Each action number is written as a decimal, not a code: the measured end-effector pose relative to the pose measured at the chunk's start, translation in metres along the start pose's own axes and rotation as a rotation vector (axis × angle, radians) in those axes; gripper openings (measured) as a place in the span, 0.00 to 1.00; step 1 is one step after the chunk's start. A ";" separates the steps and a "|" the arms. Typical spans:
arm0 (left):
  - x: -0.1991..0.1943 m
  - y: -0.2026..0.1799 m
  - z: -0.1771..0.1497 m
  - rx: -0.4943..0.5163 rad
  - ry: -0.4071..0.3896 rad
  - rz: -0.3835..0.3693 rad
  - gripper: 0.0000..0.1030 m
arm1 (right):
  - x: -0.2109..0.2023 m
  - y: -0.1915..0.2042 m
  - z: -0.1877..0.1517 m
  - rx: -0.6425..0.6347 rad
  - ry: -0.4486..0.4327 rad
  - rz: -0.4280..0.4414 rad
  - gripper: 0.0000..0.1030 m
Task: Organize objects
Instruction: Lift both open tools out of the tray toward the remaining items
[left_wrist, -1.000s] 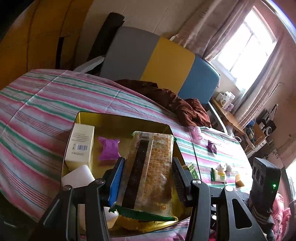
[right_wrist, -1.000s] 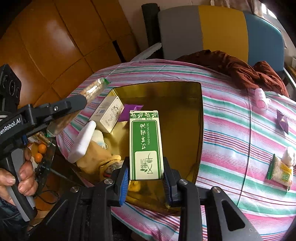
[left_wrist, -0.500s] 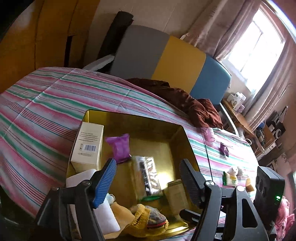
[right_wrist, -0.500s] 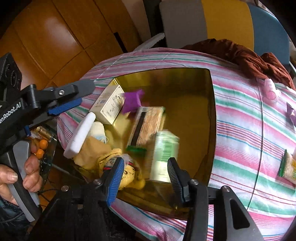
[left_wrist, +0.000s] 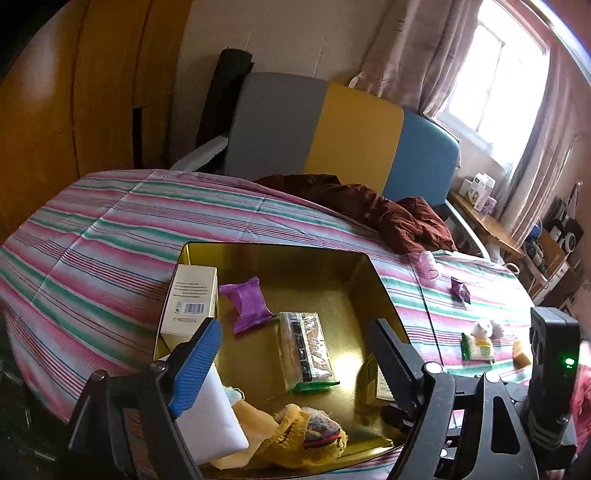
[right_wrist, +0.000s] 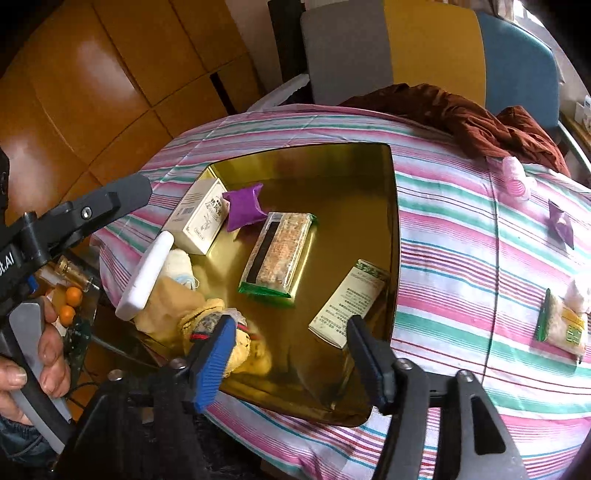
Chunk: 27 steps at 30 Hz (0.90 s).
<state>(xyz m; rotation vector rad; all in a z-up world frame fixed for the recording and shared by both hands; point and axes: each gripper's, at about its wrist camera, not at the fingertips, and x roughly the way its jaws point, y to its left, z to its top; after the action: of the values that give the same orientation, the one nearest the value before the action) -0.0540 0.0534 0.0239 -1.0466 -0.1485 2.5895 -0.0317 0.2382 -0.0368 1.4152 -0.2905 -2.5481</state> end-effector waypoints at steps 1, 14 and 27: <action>-0.001 -0.001 -0.001 0.005 -0.005 0.005 0.80 | -0.002 0.000 -0.001 0.000 -0.004 -0.004 0.63; -0.010 -0.020 -0.006 0.104 -0.045 0.058 0.84 | -0.015 -0.004 0.000 0.016 -0.050 -0.062 0.63; -0.005 -0.033 -0.015 0.142 -0.021 0.060 0.85 | -0.022 -0.016 -0.002 0.057 -0.075 -0.089 0.63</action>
<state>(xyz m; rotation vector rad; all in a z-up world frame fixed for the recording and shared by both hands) -0.0317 0.0819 0.0239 -0.9876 0.0616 2.6207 -0.0199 0.2595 -0.0249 1.3833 -0.3220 -2.6899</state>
